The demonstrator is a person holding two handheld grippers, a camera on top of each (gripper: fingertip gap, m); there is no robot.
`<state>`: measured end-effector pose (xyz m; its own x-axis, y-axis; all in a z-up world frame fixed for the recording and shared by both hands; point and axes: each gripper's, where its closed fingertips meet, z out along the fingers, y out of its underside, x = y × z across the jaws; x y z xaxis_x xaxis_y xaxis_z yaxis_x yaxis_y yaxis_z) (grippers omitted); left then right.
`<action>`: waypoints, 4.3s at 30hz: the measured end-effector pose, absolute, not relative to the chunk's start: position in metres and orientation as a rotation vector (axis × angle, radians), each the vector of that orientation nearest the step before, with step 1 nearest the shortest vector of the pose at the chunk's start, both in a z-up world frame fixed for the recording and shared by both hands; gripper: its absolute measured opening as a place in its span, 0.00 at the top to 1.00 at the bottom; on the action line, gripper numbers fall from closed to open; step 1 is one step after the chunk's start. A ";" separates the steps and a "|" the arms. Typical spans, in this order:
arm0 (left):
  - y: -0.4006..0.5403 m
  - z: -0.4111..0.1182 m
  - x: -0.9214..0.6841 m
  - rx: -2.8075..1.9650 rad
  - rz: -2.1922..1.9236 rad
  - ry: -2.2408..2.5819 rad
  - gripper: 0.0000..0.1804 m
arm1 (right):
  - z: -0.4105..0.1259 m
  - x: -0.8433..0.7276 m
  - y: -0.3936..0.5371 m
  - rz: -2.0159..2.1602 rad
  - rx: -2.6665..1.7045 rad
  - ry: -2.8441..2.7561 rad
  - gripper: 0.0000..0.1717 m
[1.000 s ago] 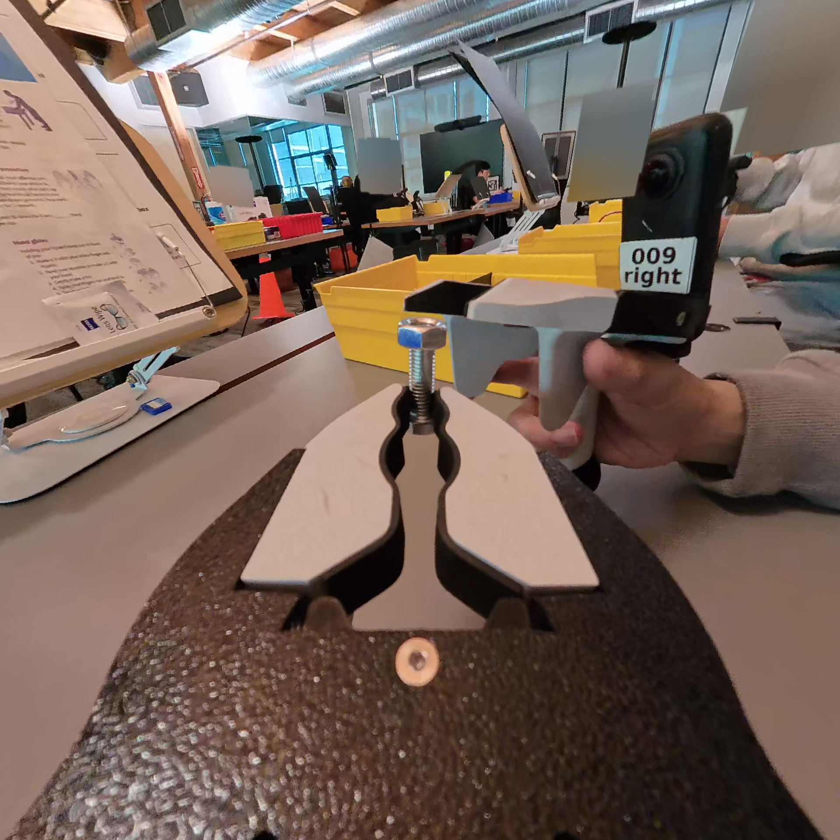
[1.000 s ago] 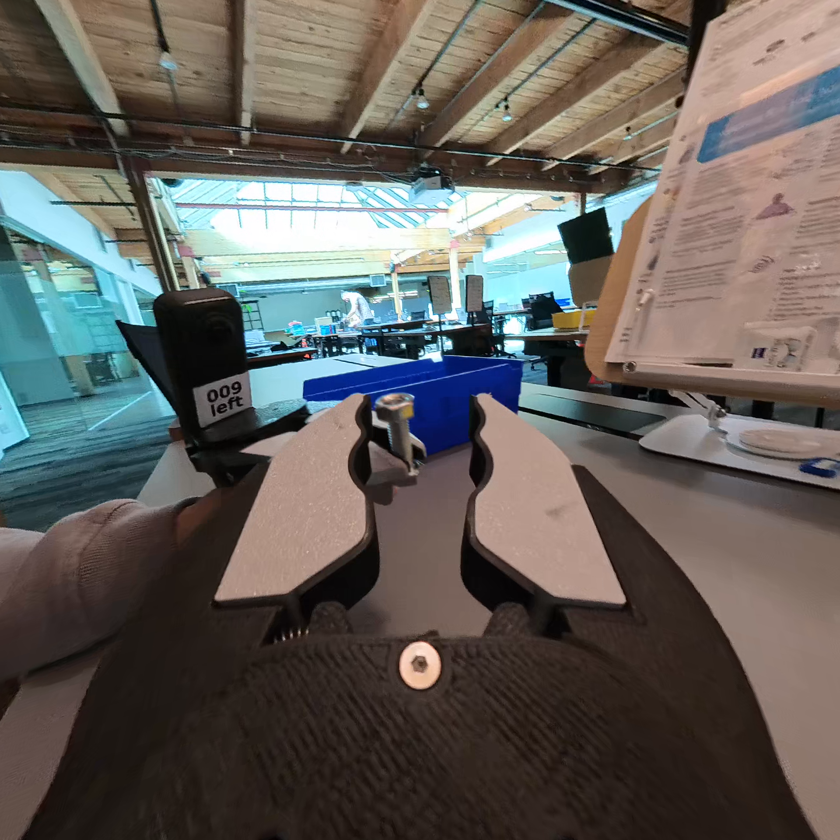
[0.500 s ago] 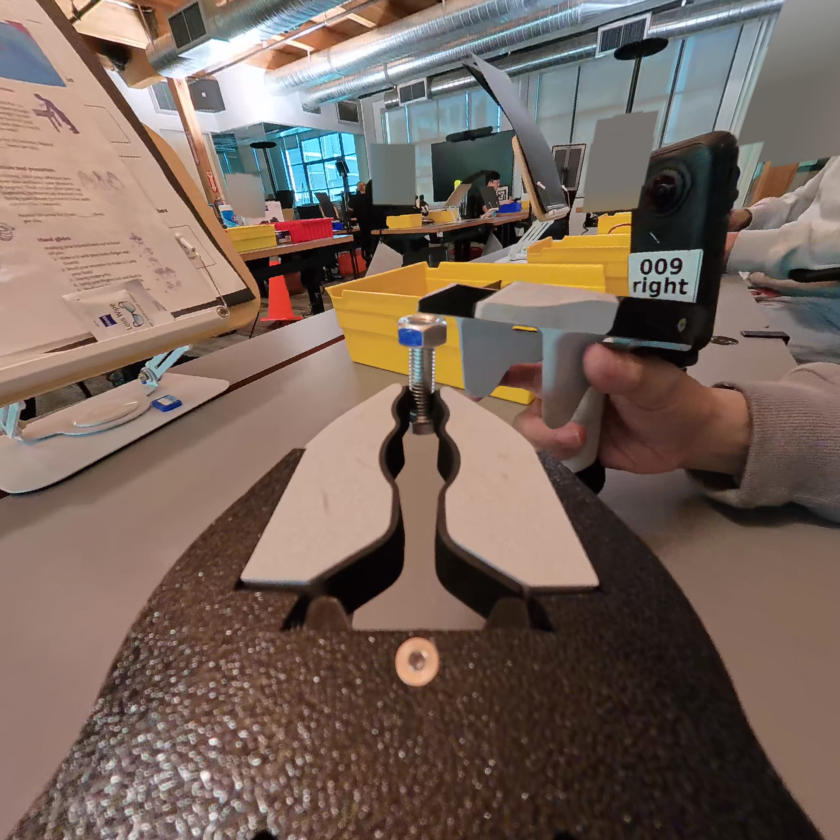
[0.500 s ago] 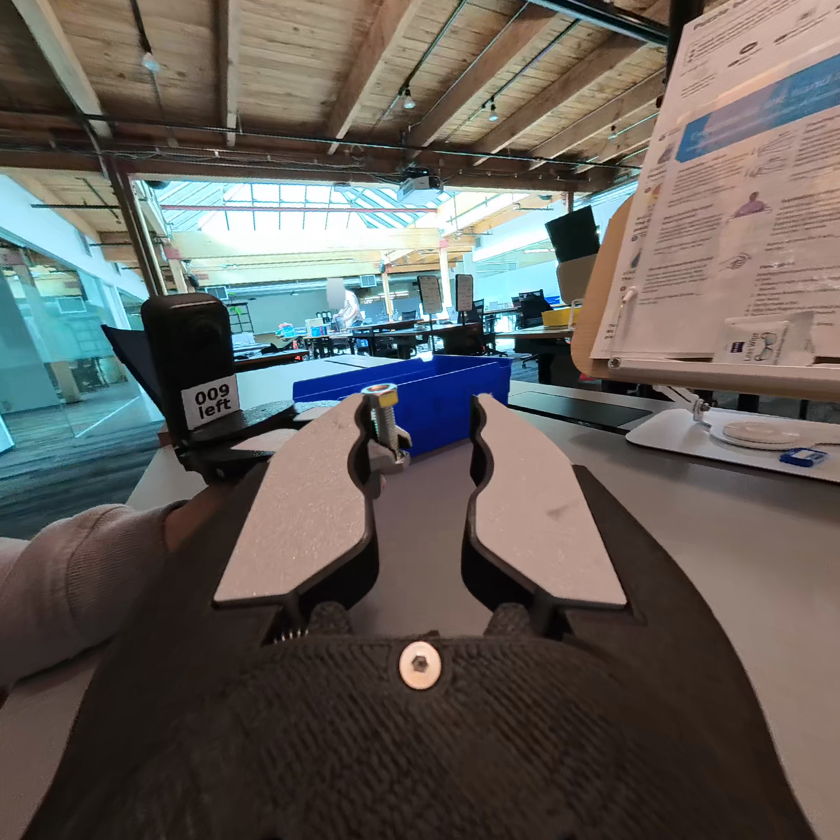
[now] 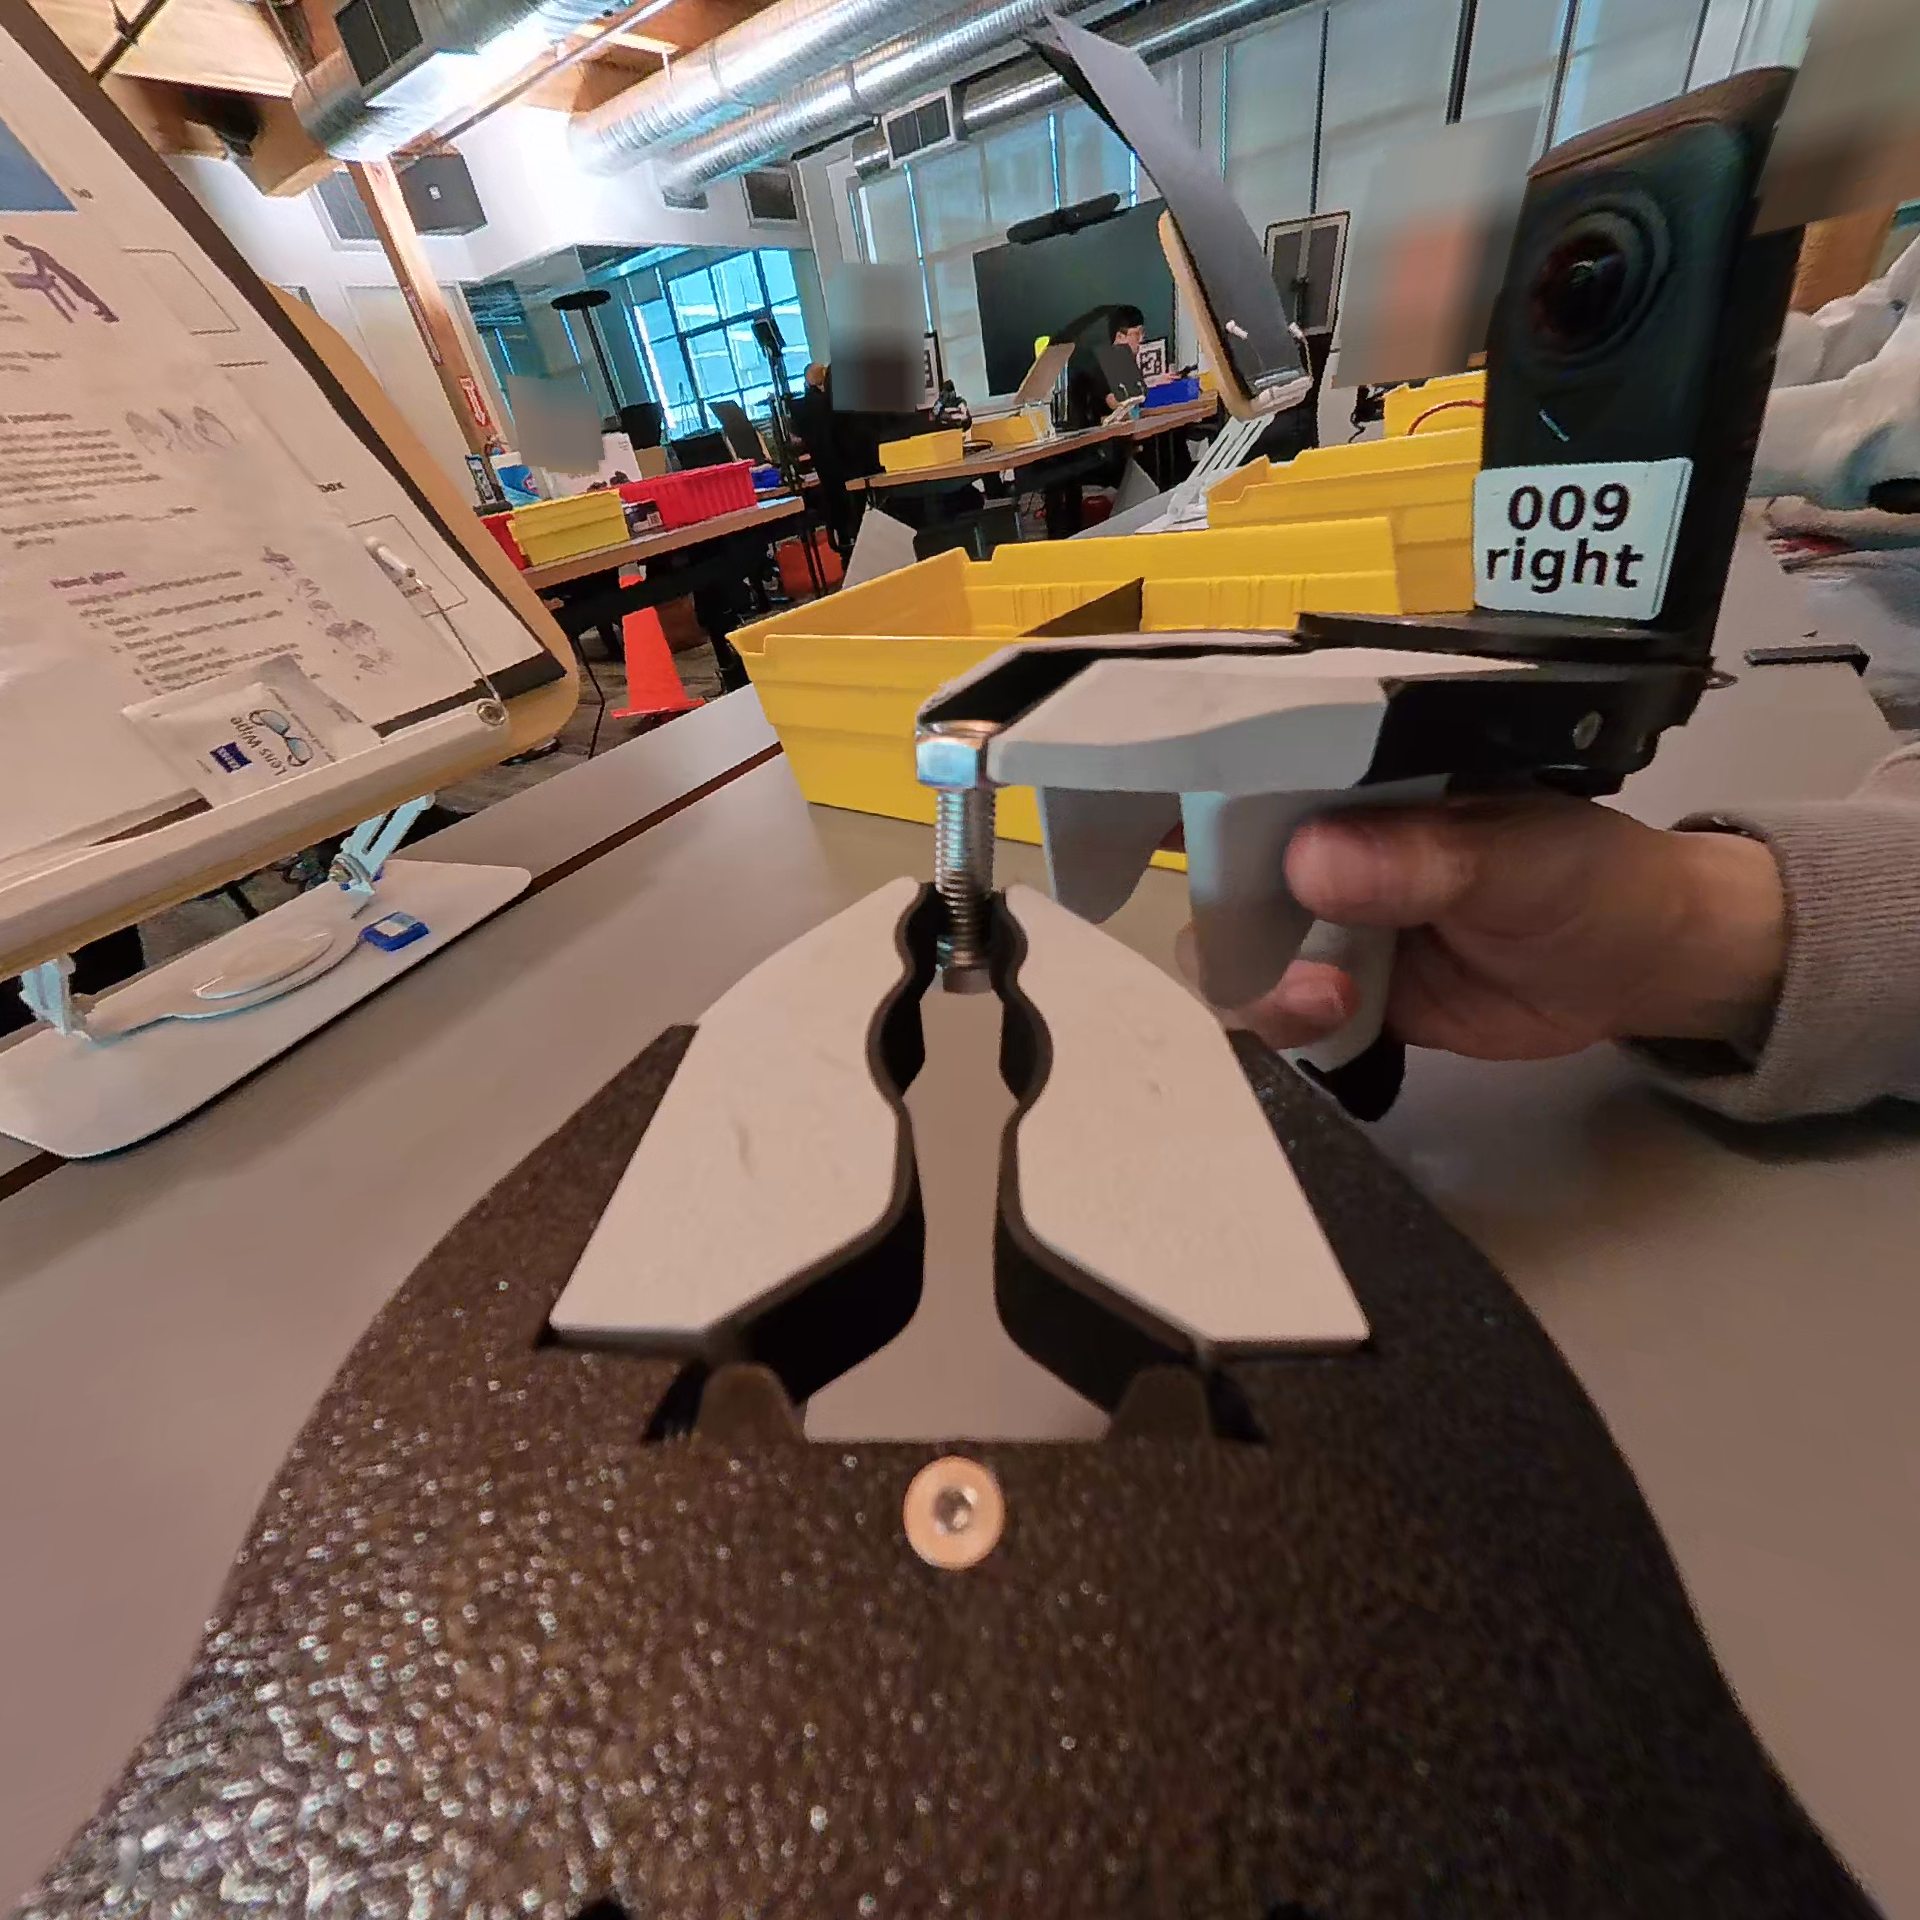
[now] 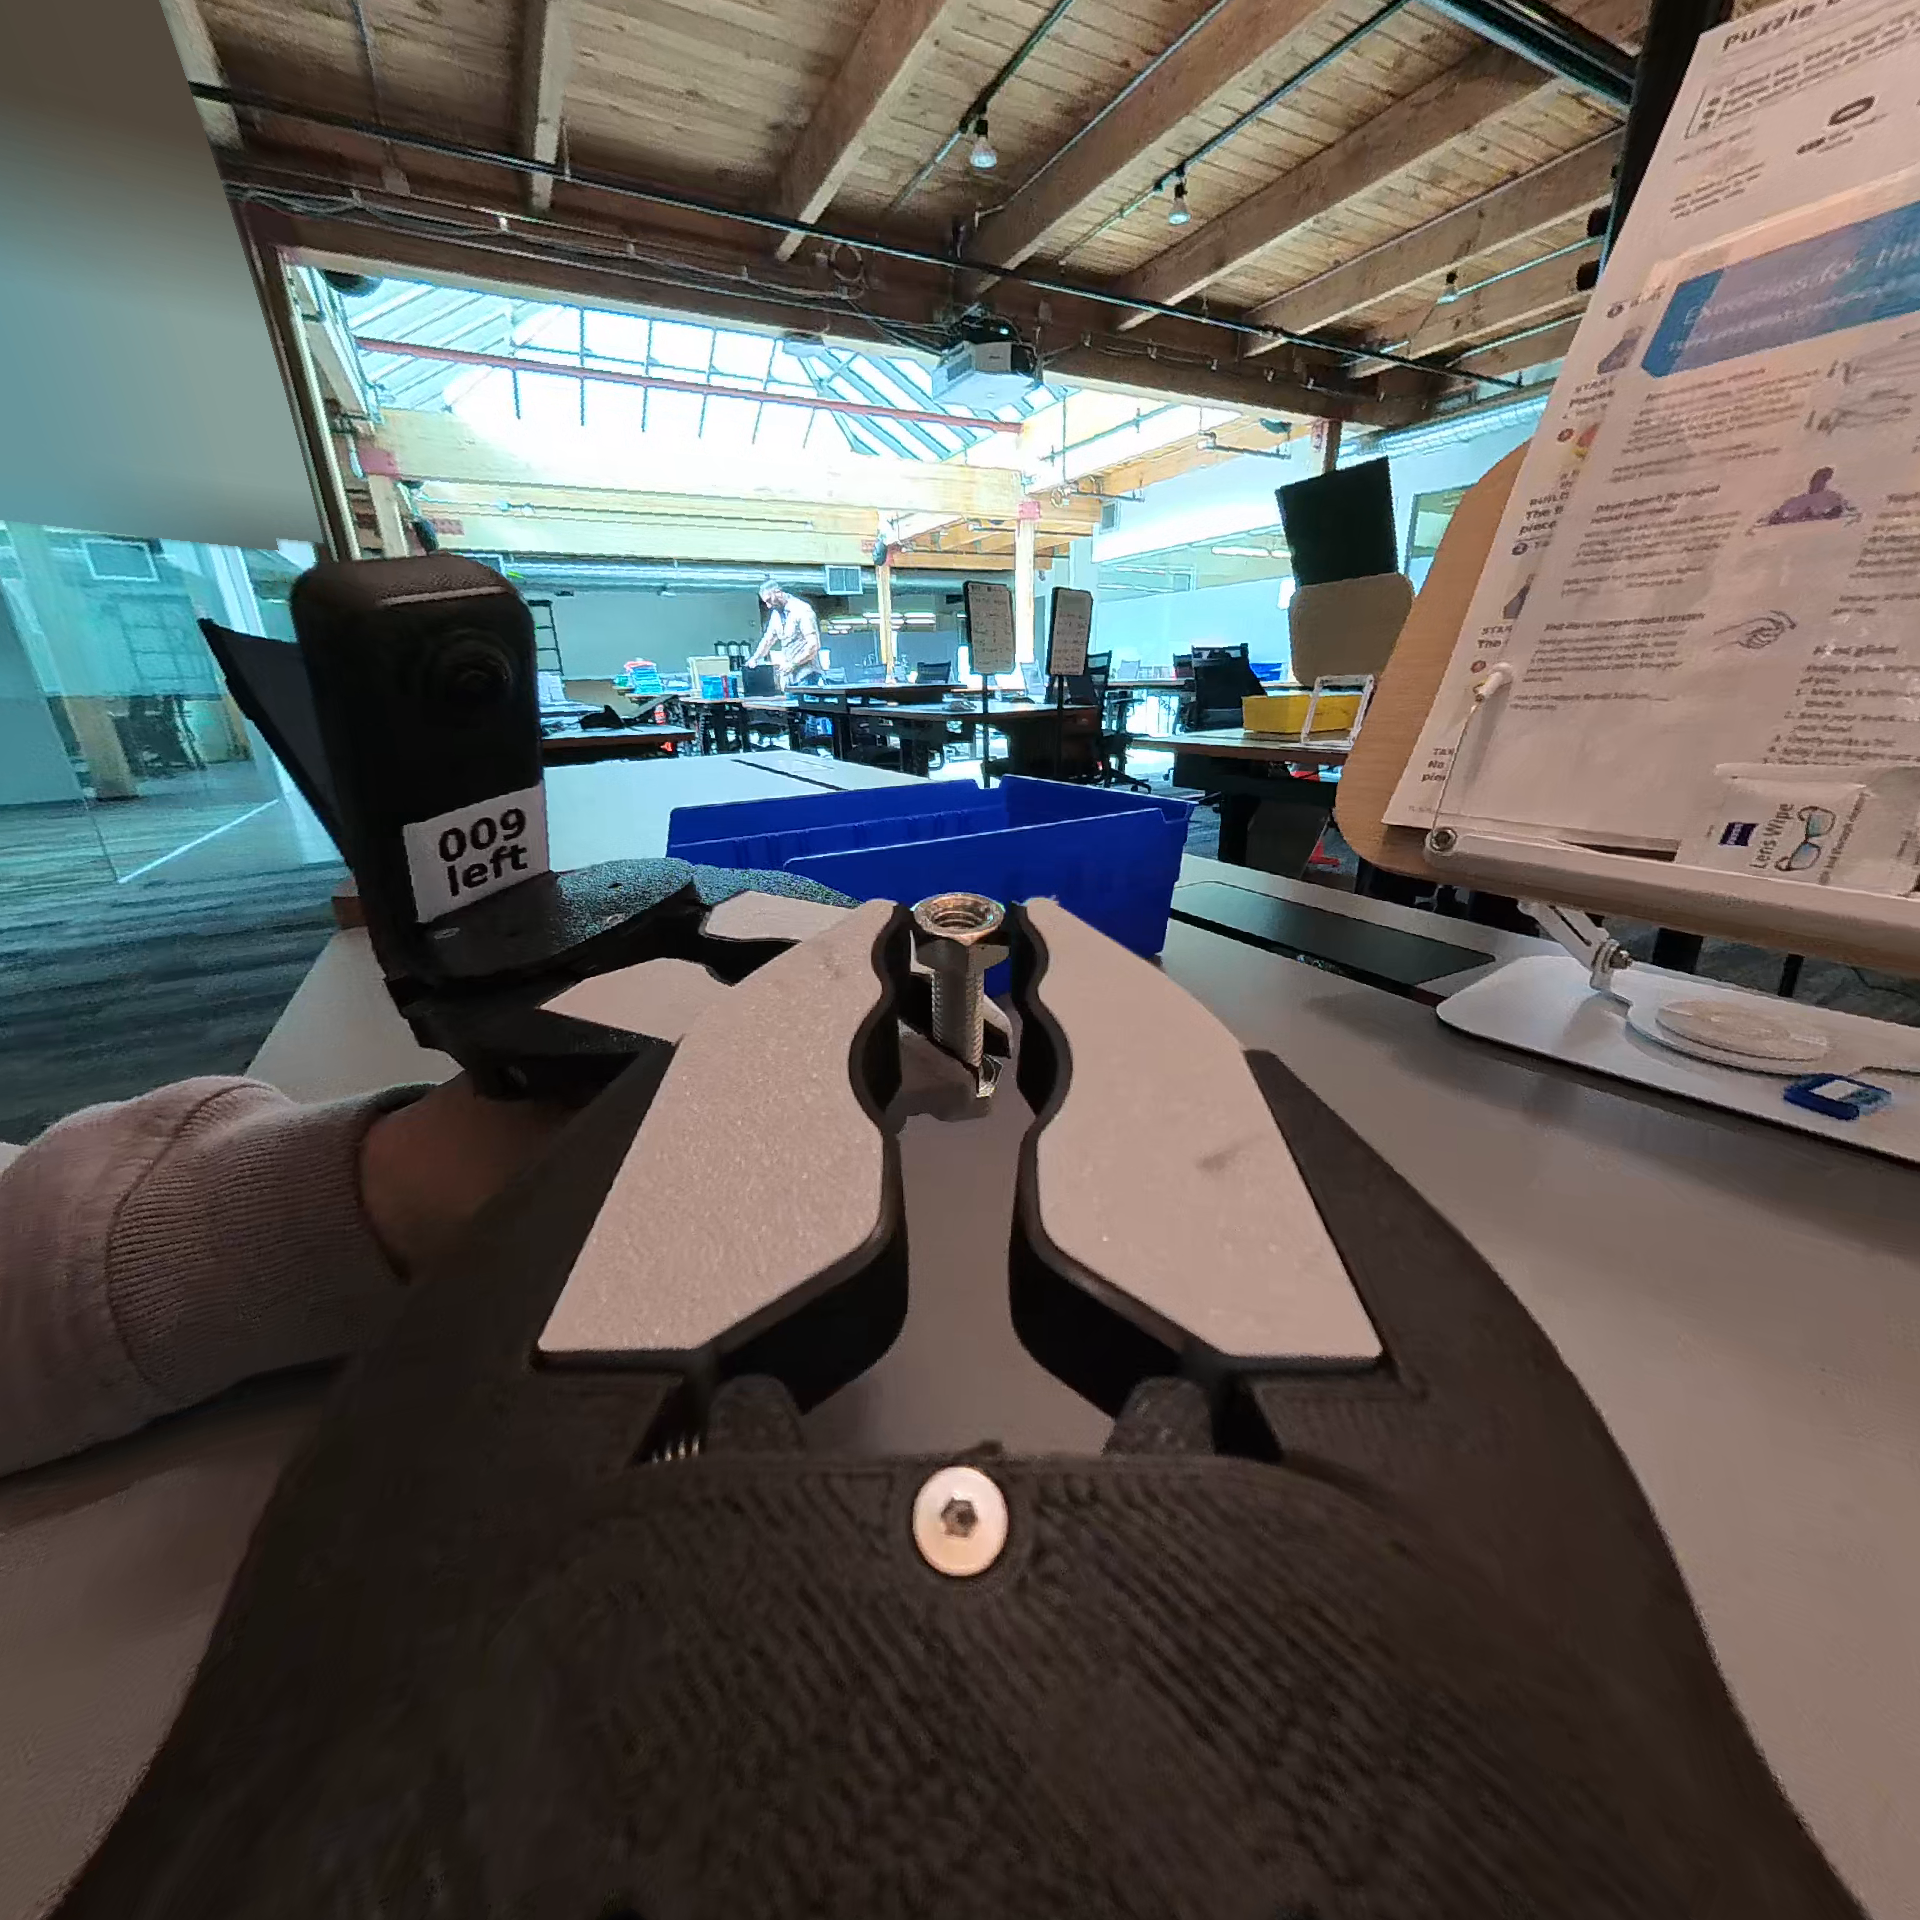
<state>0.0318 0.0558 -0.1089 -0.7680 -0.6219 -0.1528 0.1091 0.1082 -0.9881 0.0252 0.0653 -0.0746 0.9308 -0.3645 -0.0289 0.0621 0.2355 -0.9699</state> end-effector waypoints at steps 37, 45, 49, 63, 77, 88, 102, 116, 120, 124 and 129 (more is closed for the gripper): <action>0.060 -0.104 0.025 -0.551 -2.014 1.896 0.95 | -0.105 0.125 -0.193 -0.869 -1.974 1.022 0.90; 0.056 -0.113 0.025 -0.516 -1.899 1.947 0.95 | -0.160 0.128 -0.191 -0.677 -2.118 1.095 0.85; 0.057 -0.112 0.026 -0.530 -1.915 1.941 0.95 | -0.152 0.126 -0.193 -0.760 -2.150 1.085 0.80; 0.047 -0.094 0.004 -0.320 -2.020 1.886 0.95 | -0.066 0.006 0.058 -0.293 -1.731 0.104 0.81; 0.061 -0.090 0.020 -0.445 -1.966 1.770 0.83 | -0.048 0.079 -0.003 -0.919 -1.886 0.183 0.95; 0.079 -0.096 0.039 -0.668 -1.995 1.746 0.85 | -0.120 0.264 -0.214 -1.273 -2.793 0.850 0.92; 0.198 -0.037 0.051 -1.009 -1.597 1.376 0.88 | -0.056 0.122 -0.002 -0.788 -1.783 0.473 0.79; 0.412 -0.159 0.071 -2.126 -0.684 1.769 0.82 | -0.117 0.067 0.064 -0.719 -1.681 0.195 0.76; 0.415 -0.177 0.077 -2.361 -0.628 1.755 0.97 | -0.127 0.067 0.061 -0.779 -1.739 0.157 0.76; 0.415 -0.194 0.074 -2.475 -0.449 1.789 0.93 | -0.128 0.063 0.066 -0.658 -1.732 0.201 0.74; 0.422 -0.207 0.076 -2.580 -0.315 1.695 0.92 | -0.130 0.060 0.069 -0.678 -1.754 0.168 0.74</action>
<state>0.0757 0.4218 -0.2070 0.3827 -0.9119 0.1481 -0.9042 -0.4027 -0.1426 0.0605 0.0686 -0.1302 0.8203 -0.4497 0.3533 0.2331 -0.3012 -0.9246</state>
